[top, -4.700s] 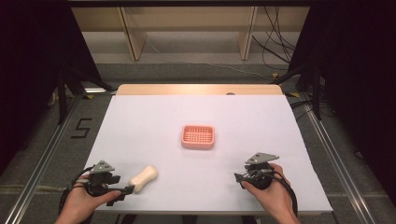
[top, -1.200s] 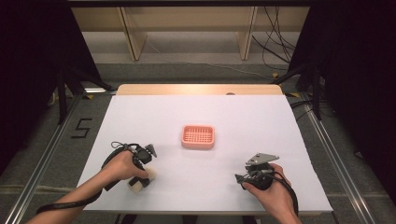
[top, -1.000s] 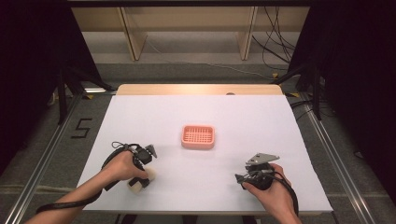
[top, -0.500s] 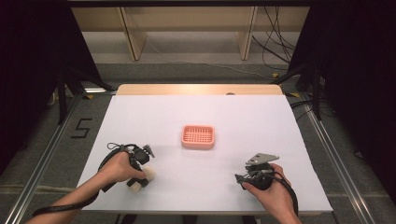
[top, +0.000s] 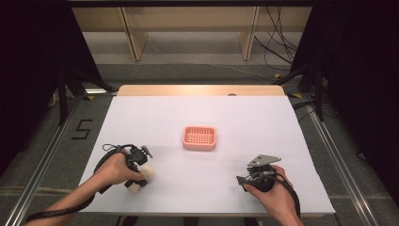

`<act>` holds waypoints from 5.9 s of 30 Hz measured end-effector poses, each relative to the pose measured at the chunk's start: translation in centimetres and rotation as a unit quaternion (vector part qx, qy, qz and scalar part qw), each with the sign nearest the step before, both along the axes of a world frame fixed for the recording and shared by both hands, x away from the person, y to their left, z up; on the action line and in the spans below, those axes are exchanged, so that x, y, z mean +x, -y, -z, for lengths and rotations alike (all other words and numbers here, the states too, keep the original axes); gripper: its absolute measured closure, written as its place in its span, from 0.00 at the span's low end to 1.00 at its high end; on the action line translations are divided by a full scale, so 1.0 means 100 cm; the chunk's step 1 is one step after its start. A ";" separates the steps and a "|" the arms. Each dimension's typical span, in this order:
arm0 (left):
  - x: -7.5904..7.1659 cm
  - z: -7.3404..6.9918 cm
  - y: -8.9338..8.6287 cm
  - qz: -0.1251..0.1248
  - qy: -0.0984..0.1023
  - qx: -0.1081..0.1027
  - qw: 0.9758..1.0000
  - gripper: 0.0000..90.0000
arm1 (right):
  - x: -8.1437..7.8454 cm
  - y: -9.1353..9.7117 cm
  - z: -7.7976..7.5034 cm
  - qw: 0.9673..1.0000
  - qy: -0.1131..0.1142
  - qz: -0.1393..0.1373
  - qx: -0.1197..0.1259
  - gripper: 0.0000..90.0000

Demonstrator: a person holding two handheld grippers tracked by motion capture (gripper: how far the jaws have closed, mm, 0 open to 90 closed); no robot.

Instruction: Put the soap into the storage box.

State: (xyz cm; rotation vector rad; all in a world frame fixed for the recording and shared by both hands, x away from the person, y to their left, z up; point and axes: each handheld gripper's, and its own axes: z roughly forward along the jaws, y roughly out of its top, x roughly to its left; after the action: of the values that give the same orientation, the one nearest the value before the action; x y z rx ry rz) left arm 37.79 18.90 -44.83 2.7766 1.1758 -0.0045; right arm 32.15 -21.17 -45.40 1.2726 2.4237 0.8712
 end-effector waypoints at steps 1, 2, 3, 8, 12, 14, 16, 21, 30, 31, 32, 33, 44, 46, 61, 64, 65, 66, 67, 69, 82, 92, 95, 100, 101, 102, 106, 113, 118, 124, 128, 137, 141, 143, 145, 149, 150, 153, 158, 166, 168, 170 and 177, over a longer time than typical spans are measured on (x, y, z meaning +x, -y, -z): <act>-0.001 -0.001 0.001 -0.008 0.000 -0.003 1.000 0.55 | 0.000 0.000 0.000 1.000 0.000 0.000 0.000 0.53; 0.000 -0.002 0.001 -0.007 0.000 -0.001 1.000 0.55 | 0.000 0.000 0.000 1.000 0.001 0.001 0.002 0.53; 0.000 -0.005 0.000 -0.004 0.005 0.001 1.000 0.55 | 0.001 0.001 0.000 1.000 0.007 -0.004 -0.002 0.53; 0.003 -0.009 -0.001 0.016 0.019 0.005 1.000 0.55 | 0.001 0.001 0.001 1.000 0.013 -0.005 0.000 0.53; 0.004 -0.009 -0.001 0.015 0.024 0.005 1.000 0.55 | 0.002 0.001 0.001 1.000 0.014 -0.006 0.000 0.53; 0.004 -0.010 0.000 0.010 0.027 0.003 1.000 0.55 | 0.000 0.001 -0.001 1.000 0.004 0.001 0.000 0.53; 0.004 -0.011 0.000 0.012 0.029 0.003 1.000 0.55 | 0.000 0.001 -0.001 1.000 0.003 0.001 0.000 0.53; 0.005 -0.013 0.002 0.018 0.033 0.005 0.999 0.55 | 0.000 0.001 -0.001 1.000 0.005 0.001 0.000 0.53; 0.008 -0.018 0.005 0.017 0.050 -0.006 0.999 0.55 | 0.000 0.001 -0.001 1.000 0.006 0.002 0.000 0.53; 0.008 -0.017 0.005 0.018 0.054 -0.010 0.998 0.55 | 0.000 0.001 -0.001 1.000 0.006 0.002 0.001 0.53; 0.009 -0.019 0.005 0.022 0.050 -0.003 0.998 0.55 | 0.000 0.001 -0.001 1.000 0.006 0.002 0.000 0.53; 0.009 -0.020 0.006 0.017 0.055 -0.010 0.998 0.55 | 0.000 0.001 -0.001 1.000 0.006 0.002 0.000 0.53; 0.012 -0.024 0.008 0.027 0.077 -0.007 0.997 0.55 | 0.000 0.001 -0.001 1.000 0.007 0.003 0.001 0.53; 0.012 -0.024 0.008 0.023 0.079 -0.007 0.997 0.55 | 0.000 0.001 -0.001 1.000 0.007 0.002 0.001 0.53; 0.019 -0.030 0.010 0.029 0.097 -0.007 0.995 0.55 | 0.000 0.001 -0.002 1.000 0.016 0.002 0.002 0.53; 0.019 -0.030 0.011 0.026 0.099 -0.008 0.995 0.55 | 0.000 0.001 -0.002 1.000 0.017 0.006 0.005 0.53; 0.021 -0.031 0.011 0.031 0.102 -0.007 0.994 0.55 | -0.001 0.001 -0.002 1.000 0.018 0.005 0.004 0.53; 0.021 -0.031 0.011 0.029 0.102 -0.007 0.994 0.55 | -0.001 0.001 -0.002 1.000 0.018 0.006 0.004 0.53; 0.021 -0.031 0.011 0.029 0.102 -0.007 0.994 0.55 | -0.001 0.001 -0.002 1.000 0.018 0.006 0.004 0.53; 0.022 -0.032 0.012 0.031 0.104 -0.007 0.994 0.55 | -0.001 0.001 -0.002 1.000 0.019 0.007 0.004 0.53; 0.027 -0.035 0.017 0.045 0.115 -0.004 0.992 0.55 | -0.002 0.003 -0.002 1.000 0.029 0.006 0.004 0.53; 0.033 -0.036 0.023 0.054 0.126 -0.003 0.991 0.55 | -0.005 0.006 -0.002 0.999 0.034 0.012 0.003 0.52; 0.033 -0.036 0.025 0.058 0.128 -0.004 0.990 0.55 | -0.005 0.006 -0.002 0.999 0.034 0.013 0.004 0.52; 0.036 -0.036 0.030 0.069 0.134 -0.003 0.989 0.55 | -0.008 0.006 -0.002 0.999 0.028 0.020 0.007 0.52; 0.036 -0.036 0.030 0.069 0.134 -0.003 0.989 0.55 | -0.008 0.006 -0.002 0.999 0.028 0.020 0.007 0.52; 0.037 -0.036 0.031 0.069 0.135 -0.004 0.988 0.55 | -0.009 0.006 -0.003 0.999 0.029 0.019 0.007 0.52; 0.038 -0.037 0.033 0.072 0.143 -0.005 0.987 0.55 | -0.010 0.007 -0.003 0.999 0.030 0.021 0.009 0.52; 0.040 -0.035 0.038 0.073 0.145 -0.008 0.987 0.55 | -0.011 0.008 -0.003 0.999 0.033 0.021 0.007 0.52; 0.041 -0.035 0.041 0.080 0.149 -0.007 0.986 0.55 | -0.011 0.008 -0.003 0.999 0.034 0.022 0.008 0.52; 0.042 -0.035 0.045 0.083 0.152 -0.011 0.985 0.55 | -0.009 0.010 -0.002 0.999 0.051 0.012 0.009 0.52; 0.043 -0.036 0.046 0.089 0.155 -0.011 0.984 0.55 | -0.010 0.010 -0.003 0.999 0.046 0.017 0.011 0.52; 0.046 -0.037 0.052 0.098 0.165 -0.010 0.981 0.55 | -0.010 0.010 -0.003 0.999 0.046 0.017 0.012 0.52; 0.047 -0.037 0.053 0.103 0.164 -0.009 0.981 0.55 | -0.009 0.011 -0.002 0.998 0.053 0.012 0.010 0.52; 0.047 -0.037 0.054 0.102 0.167 -0.012 0.981 0.55 | -0.010 0.010 -0.003 0.999 0.046 0.018 0.012 0.52; 0.047 -0.037 0.055 0.106 0.167 -0.008 0.980 0.55 | -0.010 0.010 -0.003 0.999 0.046 0.017 0.012 0.52; 0.048 -0.038 0.057 0.106 0.172 -0.009 0.979 0.55 | -0.010 0.010 -0.003 0.999 0.046 0.017 0.012 0.51; 0.047 -0.038 0.057 0.102 0.171 -0.011 0.980 0.55 | -0.010 0.010 -0.003 0.999 0.046 0.017 0.012 0.51; 0.049 -0.038 0.059 0.105 0.177 -0.011 0.979 0.55 | -0.010 0.010 -0.003 0.999 0.046 0.017 0.012 0.51; 0.050 -0.039 0.061 0.109 0.178 -0.010 0.978 0.55 | -0.009 0.010 -0.002 0.998 0.055 0.011 0.010 0.51; 0.051 -0.039 0.065 0.109 0.178 -0.010 0.978 0.55 | -0.011 0.009 -0.004 0.999 0.041 0.021 0.015 0.51; 0.050 -0.039 0.065 0.102 0.177 -0.012 0.979 0.55 | -0.012 0.009 -0.004 0.999 0.042 0.025 0.013 0.51; 0.052 -0.040 0.066 0.109 0.180 -0.008 0.978 0.55 | -0.010 0.009 -0.003 0.999 0.047 0.017 0.012 0.51; 0.053 -0.042 0.068 0.109 0.183 -0.009 0.977 0.55 | -0.011 0.009 -0.003 0.999 0.047 0.017 0.012 0.51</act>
State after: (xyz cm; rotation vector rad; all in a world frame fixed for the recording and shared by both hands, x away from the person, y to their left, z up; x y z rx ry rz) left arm 43.14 12.09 -40.65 2.7156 0.7742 0.4515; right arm 31.09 -22.11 -45.07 1.2488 2.3196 0.9332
